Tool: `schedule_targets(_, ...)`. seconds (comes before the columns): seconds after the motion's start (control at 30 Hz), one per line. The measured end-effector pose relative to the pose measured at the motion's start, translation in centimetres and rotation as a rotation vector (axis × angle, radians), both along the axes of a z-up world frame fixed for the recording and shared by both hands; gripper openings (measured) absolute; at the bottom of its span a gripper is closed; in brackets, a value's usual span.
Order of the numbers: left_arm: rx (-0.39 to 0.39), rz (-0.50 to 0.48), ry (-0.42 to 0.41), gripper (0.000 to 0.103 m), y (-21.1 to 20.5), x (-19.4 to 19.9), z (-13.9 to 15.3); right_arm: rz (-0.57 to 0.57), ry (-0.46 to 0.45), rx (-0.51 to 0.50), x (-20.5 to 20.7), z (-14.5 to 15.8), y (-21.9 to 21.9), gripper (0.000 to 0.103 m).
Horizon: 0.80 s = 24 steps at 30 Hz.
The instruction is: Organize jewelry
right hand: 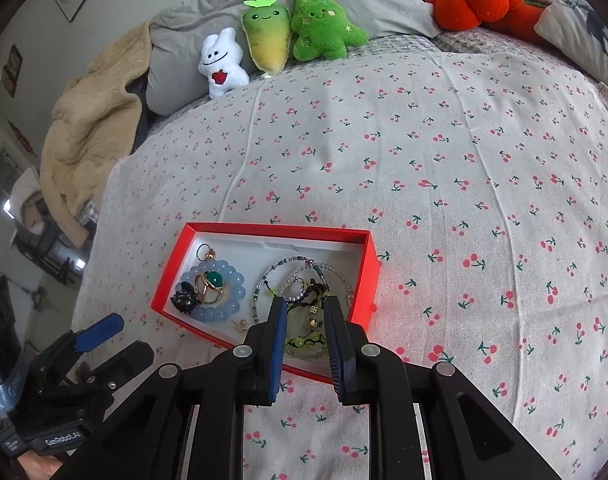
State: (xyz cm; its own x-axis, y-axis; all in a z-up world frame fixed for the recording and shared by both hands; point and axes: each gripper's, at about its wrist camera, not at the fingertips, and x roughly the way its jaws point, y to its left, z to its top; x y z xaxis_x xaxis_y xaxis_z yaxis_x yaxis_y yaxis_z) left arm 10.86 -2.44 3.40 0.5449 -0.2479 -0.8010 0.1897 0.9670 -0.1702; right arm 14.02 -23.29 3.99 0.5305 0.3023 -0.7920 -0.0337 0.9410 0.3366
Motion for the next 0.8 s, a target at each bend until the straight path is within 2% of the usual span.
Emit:
schedule_targets(0.07,0.015,0.019,0.009,0.097,0.3,-0.9,-0.2,0.004,-0.01,-0.011,-0.8,0.6,0.1,0.027)
schedule_targets(0.1,0.022,0.024,0.013,0.1,0.4,-1.3,-0.2,0.007,-0.014,-0.019,-1.3,0.8,0.1,0.039)
schedule_targets(0.13,0.028,0.027,0.018,0.101,0.4,-1.8,-0.2,0.008,-0.02,-0.025,-1.9,1.0,0.2,0.062)
schedule_targets(0.17,0.035,0.031,0.021,0.102,0.5,-2.2,-0.3,0.005,-0.03,-0.03,-2.5,1.2,0.2,0.069)
schedule_targets(0.3,0.059,0.054,0.026,0.102,1.0,-4.1,-0.2,-0.002,-0.034,-0.073,-4.8,1.8,0.5,0.073)
schedule_targets(0.43,0.109,0.087,0.021,0.102,1.5,-5.8,-0.2,-0.041,-0.025,-0.105,-7.6,1.7,0.6,0.087)
schedule_targets(0.57,0.151,0.096,0.028,0.102,2.0,-7.3,-0.3,-0.041,-0.008,-0.197,-10.4,1.0,1.7,0.103)
schedule_targets(0.8,0.184,0.113,0.056,0.102,2.7,-9.9,-0.8,-0.092,0.005,-0.328,-14.1,0.9,2.4,0.103)
